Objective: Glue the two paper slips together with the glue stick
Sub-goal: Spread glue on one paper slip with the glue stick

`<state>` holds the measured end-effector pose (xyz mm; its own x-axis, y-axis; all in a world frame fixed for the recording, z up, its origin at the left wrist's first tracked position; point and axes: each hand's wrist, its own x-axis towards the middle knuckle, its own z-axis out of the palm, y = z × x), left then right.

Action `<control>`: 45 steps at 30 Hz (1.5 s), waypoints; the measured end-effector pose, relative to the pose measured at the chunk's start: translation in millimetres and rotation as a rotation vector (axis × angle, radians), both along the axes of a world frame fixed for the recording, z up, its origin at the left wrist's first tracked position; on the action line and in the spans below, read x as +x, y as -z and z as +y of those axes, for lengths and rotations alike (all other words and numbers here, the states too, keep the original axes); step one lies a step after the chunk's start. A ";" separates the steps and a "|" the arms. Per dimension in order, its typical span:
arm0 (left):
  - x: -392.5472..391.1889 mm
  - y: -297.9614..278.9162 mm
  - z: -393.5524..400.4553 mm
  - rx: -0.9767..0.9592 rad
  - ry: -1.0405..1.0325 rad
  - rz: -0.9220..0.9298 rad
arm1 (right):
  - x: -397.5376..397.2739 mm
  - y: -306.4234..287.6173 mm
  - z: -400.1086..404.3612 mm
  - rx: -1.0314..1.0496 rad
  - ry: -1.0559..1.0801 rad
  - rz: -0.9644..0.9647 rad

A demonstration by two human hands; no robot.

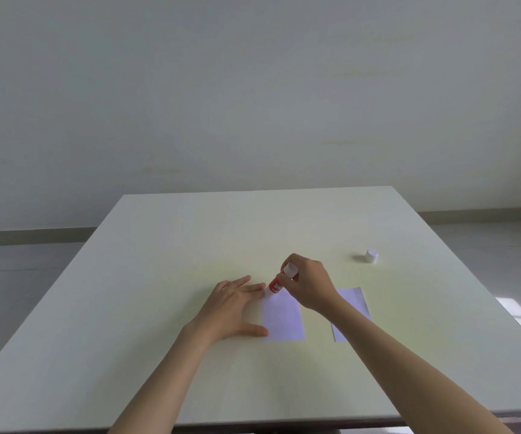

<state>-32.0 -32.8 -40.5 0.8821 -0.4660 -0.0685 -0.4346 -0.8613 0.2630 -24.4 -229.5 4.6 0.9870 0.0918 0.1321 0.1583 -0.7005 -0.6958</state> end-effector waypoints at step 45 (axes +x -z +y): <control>-3.8 -5.2 -1.5 0.003 0.020 0.073 | -59.6 -14.9 20.1 -0.276 -0.122 -0.084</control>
